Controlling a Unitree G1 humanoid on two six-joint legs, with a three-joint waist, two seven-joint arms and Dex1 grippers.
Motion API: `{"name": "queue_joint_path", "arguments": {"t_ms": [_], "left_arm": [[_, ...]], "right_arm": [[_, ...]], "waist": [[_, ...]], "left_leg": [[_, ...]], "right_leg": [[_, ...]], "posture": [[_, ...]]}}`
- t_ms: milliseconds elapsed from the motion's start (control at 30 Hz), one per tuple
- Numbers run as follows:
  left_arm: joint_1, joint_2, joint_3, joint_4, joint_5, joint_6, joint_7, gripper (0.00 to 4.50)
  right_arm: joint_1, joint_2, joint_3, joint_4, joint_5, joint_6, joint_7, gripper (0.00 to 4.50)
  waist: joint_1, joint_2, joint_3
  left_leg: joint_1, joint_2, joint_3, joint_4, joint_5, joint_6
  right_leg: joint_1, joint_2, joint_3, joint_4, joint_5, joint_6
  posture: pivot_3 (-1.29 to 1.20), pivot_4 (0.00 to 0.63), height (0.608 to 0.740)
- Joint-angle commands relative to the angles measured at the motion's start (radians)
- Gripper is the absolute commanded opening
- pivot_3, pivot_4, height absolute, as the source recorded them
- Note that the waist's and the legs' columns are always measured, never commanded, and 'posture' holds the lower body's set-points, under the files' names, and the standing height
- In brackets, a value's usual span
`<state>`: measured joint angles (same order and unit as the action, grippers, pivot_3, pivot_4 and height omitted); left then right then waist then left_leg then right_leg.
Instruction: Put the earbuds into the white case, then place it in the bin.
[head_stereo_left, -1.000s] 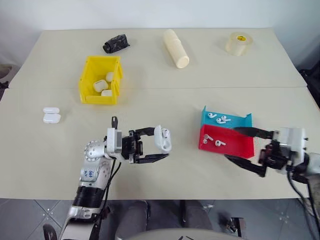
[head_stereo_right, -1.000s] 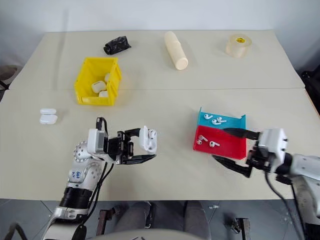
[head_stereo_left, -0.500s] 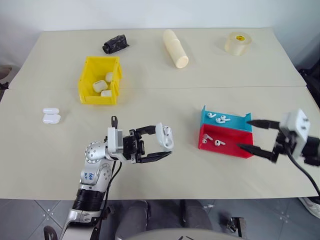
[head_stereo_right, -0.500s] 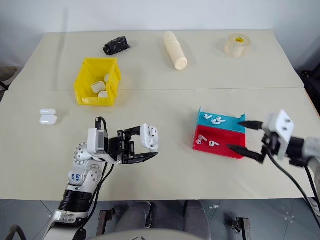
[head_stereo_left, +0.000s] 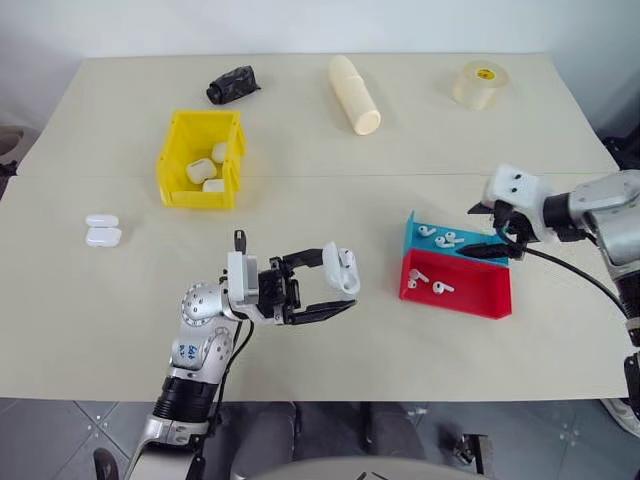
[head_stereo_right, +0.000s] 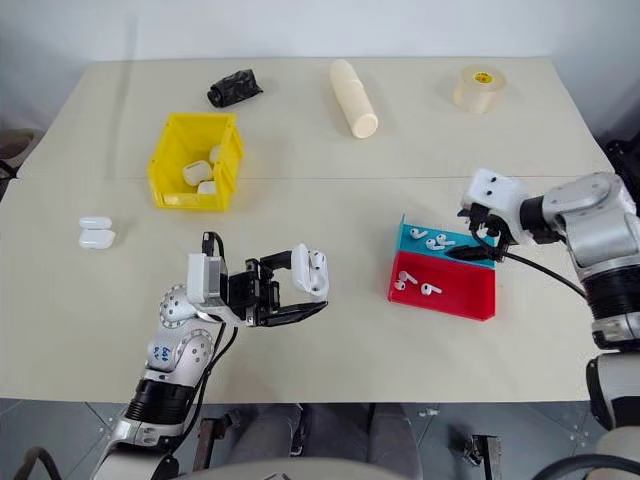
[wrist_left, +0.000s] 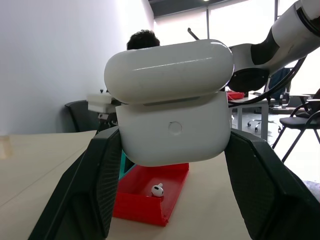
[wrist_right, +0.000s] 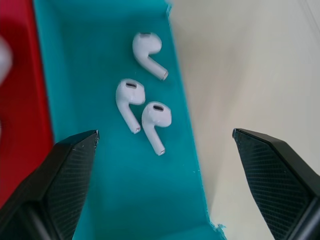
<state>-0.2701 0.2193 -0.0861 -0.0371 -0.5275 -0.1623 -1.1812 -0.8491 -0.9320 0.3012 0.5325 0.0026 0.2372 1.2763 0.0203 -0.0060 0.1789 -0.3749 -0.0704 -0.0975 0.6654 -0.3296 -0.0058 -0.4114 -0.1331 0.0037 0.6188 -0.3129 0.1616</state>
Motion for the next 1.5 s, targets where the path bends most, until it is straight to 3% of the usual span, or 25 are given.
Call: {"name": "queue_joint_path", "arguments": {"t_ms": [33,300,400,567,900,1000,1100,1500], "left_arm": [[0.004,0.0,0.0,-0.053,-0.004,-0.013,0.02,2.75],[0.01,0.004,0.001,-0.063,-0.002,-0.017,0.035,2.75],[0.01,0.007,0.003,-0.066,-0.003,-0.016,0.039,2.75],[0.008,0.01,0.004,-0.066,-0.004,-0.017,0.041,2.75],[-0.002,0.006,-0.002,-0.066,-0.004,-0.015,0.046,2.75],[-0.006,0.005,-0.003,-0.065,-0.004,-0.014,0.047,2.75],[-0.008,0.005,-0.003,-0.066,-0.004,-0.013,0.049,2.75],[-0.012,0.013,-0.002,-0.071,-0.005,-0.009,0.052,2.75]], "right_arm": [[-0.061,0.024,0.009,0.101,-0.053,-0.1,0.022,4.48],[-0.133,0.086,0.035,0.251,-0.132,-0.215,0.091,4.48],[-0.149,0.105,0.034,0.272,-0.143,-0.22,0.111,3.84],[-0.151,0.116,0.036,0.276,-0.168,-0.213,0.138,2.18],[-0.146,0.118,0.033,0.268,-0.185,-0.192,0.148,2.18],[-0.141,0.122,0.032,0.262,-0.183,-0.186,0.153,1.57],[-0.136,0.125,0.03,0.255,-0.183,-0.181,0.152,0.68],[-0.123,0.122,0.017,0.22,-0.174,-0.172,0.151,0.68]], "waist": [[0.0,0.0,0.0],[-0.001,0.0,0.0],[-0.001,0.0,0.0],[-0.002,0.0,0.0],[-0.002,0.0,0.0],[-0.002,0.0,0.0],[-0.002,0.0,0.0],[-0.002,0.0,0.0]], "left_leg": [[0.0,0.0,0.0,0.0,0.0,0.0],[0.0,0.001,0.0,0.001,0.0,0.0],[0.0,0.001,0.0,0.001,0.0,0.0],[0.0,0.001,0.0,0.001,0.0,0.0],[0.0,0.001,0.0,0.002,0.0,0.0],[0.0,0.001,0.0,0.002,0.0,0.0],[0.0,0.001,0.0,0.002,0.0,0.0],[0.0,0.001,0.0,0.002,0.0,0.0]], "right_leg": [[0.0,0.0,0.0,0.0,0.0,0.0],[0.0,0.0,0.0,0.001,0.0,0.0],[0.0,0.0,0.0,0.001,0.0,0.0],[0.0,0.0,0.0,0.001,0.0,0.0],[0.001,0.0,0.0,0.001,0.0,0.0],[0.001,0.0,0.0,0.001,0.0,0.0],[0.001,0.0,0.0,0.002,0.0,0.0],[0.001,0.0,0.0,0.002,0.0,0.0]], "posture": [[0.0,0.15,0.74],[0.0,0.15,0.74],[0.0,0.15,0.74],[0.0,0.15,0.74],[0.0,0.15,0.74],[0.0,0.15,0.74],[0.0,0.15,0.74],[0.0,0.15,0.74]]}}
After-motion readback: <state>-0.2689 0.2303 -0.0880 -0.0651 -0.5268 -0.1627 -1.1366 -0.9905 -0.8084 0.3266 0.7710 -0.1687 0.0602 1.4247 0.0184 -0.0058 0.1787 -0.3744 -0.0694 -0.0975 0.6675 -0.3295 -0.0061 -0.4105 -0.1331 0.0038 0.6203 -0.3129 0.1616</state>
